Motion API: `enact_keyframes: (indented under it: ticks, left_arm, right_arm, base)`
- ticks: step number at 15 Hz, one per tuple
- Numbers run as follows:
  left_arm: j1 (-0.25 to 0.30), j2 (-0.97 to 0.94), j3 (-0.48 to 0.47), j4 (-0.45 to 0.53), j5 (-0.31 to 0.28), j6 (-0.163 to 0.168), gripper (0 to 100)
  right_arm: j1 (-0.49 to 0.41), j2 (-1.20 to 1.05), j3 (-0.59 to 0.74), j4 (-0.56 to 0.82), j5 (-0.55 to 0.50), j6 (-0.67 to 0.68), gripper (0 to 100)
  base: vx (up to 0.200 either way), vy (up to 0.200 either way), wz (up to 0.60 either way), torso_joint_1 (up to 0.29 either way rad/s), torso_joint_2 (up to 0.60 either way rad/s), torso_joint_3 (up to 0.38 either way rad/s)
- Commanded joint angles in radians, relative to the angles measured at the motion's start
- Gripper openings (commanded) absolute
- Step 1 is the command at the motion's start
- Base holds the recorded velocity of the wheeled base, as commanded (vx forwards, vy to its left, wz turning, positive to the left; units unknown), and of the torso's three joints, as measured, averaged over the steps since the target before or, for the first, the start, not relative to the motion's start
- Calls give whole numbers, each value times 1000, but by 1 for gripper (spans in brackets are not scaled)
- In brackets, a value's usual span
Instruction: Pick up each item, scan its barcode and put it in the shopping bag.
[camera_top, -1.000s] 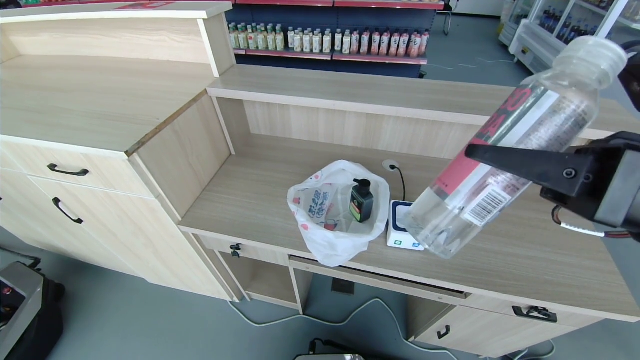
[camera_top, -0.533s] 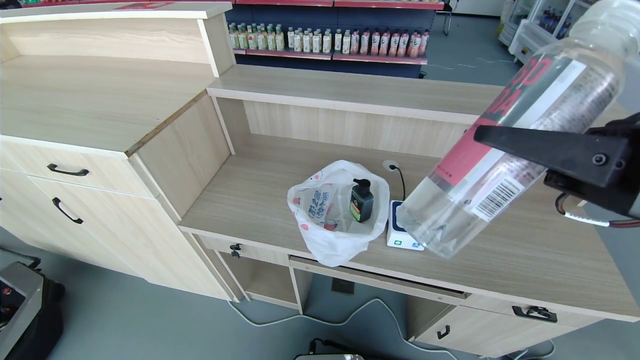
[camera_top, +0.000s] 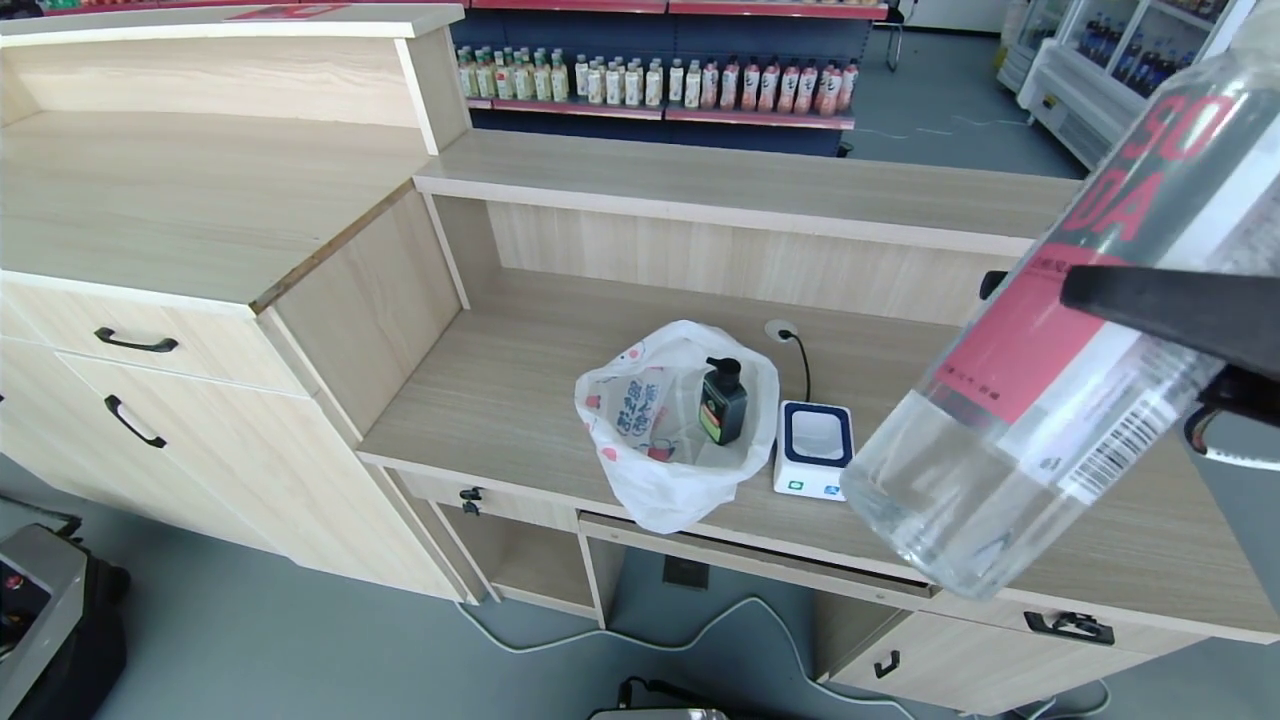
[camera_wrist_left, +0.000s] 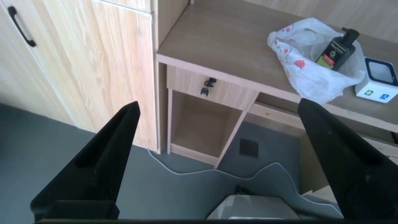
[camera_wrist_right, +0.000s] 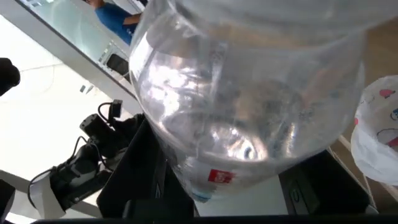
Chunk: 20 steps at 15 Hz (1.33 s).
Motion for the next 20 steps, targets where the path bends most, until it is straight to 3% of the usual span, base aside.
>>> enact_keyframes:
  ticks: [1,5,20]
  left_arm:
    - [1,0,1,0,0,-1,100]
    - [2,0,1,0,0,-1,100]
    - [1,0,-1,0,0,-1,100]
  right_arm:
    - [3,-10,4,14,35,-16,0]
    - [11,-7,-22,53,137,-16,0]
    - [55,56,-26,56,128,-29,0]
  base:
    - [0,0,0,0,0,0]
    - [0,0,0,0,0,0]
    - [0,0,0,0,0,0]
